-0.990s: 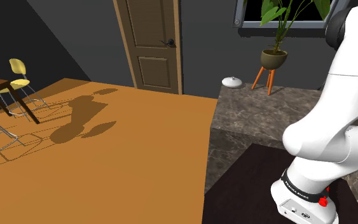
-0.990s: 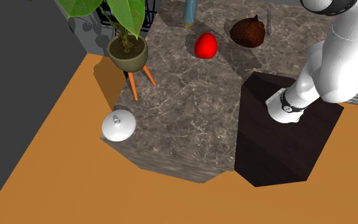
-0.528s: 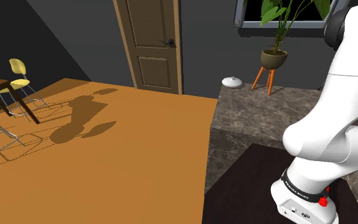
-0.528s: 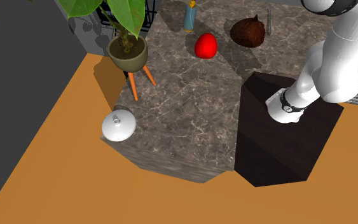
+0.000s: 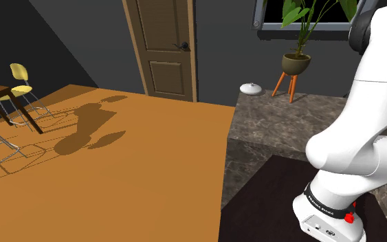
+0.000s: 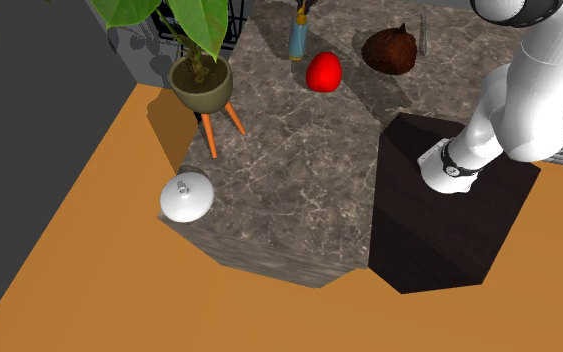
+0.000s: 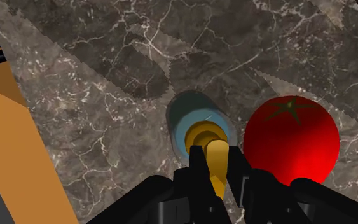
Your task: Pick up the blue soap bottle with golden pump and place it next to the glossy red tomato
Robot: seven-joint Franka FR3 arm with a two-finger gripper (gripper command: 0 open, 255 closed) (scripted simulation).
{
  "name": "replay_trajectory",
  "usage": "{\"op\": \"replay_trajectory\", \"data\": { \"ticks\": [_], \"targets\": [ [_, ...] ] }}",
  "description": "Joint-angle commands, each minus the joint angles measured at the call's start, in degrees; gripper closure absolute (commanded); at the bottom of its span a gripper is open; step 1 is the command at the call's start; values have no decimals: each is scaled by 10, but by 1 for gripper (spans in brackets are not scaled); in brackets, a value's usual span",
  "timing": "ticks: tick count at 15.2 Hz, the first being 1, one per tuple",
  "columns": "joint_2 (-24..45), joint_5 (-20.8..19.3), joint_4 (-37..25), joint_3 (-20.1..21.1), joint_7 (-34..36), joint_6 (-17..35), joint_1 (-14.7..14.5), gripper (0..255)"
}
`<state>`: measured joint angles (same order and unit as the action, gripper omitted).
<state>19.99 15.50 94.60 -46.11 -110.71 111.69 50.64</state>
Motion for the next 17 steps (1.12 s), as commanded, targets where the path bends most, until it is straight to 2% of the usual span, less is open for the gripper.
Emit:
{"op": "replay_trajectory", "data": {
  "ticks": [1,9,17],
  "targets": [
    [6,5,7,3,-3,12,2,255],
    [26,25,48,13,-16,67,6,255],
    [26,25,48,12,-16,67,6,255]
  ]
}}
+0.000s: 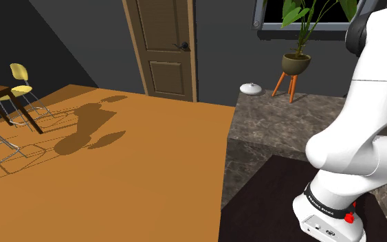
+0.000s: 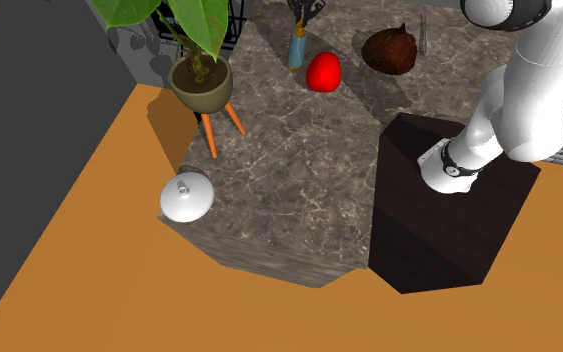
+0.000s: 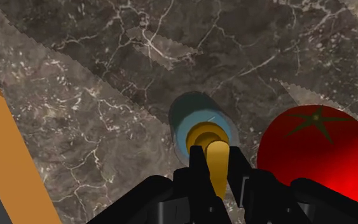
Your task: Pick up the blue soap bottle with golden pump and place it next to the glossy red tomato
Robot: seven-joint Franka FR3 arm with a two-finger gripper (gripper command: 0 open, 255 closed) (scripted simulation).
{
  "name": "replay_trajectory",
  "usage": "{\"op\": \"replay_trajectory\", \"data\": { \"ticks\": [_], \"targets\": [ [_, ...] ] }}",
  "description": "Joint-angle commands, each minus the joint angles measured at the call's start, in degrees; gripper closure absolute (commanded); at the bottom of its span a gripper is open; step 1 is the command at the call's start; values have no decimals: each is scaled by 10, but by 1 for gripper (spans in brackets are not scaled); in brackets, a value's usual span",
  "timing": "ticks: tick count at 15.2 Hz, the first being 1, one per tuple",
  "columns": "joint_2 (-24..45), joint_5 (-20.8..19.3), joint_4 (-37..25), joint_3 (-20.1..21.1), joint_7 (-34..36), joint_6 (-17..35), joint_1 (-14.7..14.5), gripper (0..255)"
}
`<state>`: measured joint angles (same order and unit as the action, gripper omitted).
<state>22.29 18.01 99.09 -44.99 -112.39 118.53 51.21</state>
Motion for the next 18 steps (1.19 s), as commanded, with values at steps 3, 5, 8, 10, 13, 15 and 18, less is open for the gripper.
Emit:
{"op": "replay_trajectory", "data": {
  "ticks": [3,5,8,10,13,15,18],
  "targets": [
    [3,0,1,1,0,-4,1,0],
    [3,0,1,1,0,-4,1,0],
    [-13,-15,-16,-7,10,-32,-5,0],
    [-25,-26,-36,-12,17,-61,-9,0],
    [-25,-26,-36,-12,17,-61,-9,0],
    [-25,-26,-36,-12,17,-61,-9,0],
    [-25,-26,-36,-12,17,-61,-9,0]
  ]
}}
